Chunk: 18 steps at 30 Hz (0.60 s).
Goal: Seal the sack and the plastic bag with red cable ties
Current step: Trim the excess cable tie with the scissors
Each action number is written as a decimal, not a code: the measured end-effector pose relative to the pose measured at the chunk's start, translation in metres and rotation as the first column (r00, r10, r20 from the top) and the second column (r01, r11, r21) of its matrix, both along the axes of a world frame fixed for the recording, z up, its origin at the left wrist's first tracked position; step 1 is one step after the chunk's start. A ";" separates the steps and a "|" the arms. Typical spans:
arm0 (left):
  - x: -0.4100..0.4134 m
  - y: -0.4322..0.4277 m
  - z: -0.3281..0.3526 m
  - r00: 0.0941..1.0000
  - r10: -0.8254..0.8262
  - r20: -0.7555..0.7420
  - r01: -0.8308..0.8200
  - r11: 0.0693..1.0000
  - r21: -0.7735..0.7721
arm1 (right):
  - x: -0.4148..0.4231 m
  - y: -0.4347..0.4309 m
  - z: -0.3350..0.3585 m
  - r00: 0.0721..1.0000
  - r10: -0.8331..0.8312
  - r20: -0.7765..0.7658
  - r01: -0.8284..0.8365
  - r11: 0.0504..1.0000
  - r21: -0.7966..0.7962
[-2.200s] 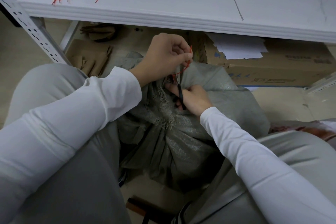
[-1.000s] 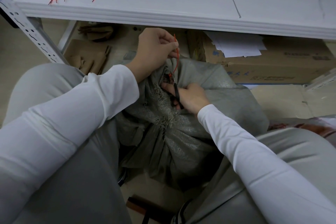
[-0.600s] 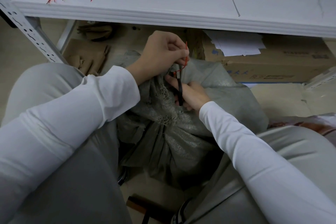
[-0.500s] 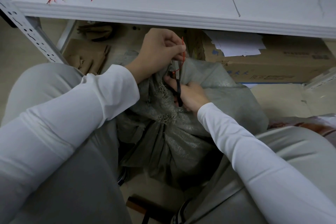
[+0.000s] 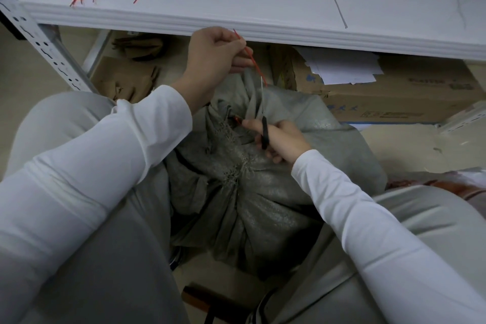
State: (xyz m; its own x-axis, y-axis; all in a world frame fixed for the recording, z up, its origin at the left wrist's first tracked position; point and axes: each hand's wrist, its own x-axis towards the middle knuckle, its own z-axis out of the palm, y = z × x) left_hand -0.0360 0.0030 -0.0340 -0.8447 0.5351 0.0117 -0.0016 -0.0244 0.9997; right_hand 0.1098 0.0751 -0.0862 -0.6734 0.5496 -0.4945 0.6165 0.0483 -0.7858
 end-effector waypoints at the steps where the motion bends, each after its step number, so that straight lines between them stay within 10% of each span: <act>1: 0.000 -0.001 0.002 1.000 -0.006 0.014 0.006 1.000 0.003 | 0.000 0.002 -0.001 1.000 -0.023 -0.014 0.024 1.000 0.017; 18: -0.023 -0.038 0.034 0.972 -0.022 0.235 -0.024 0.981 0.192 | -0.029 0.009 0.037 0.962 -0.120 -0.244 0.156 0.978 0.136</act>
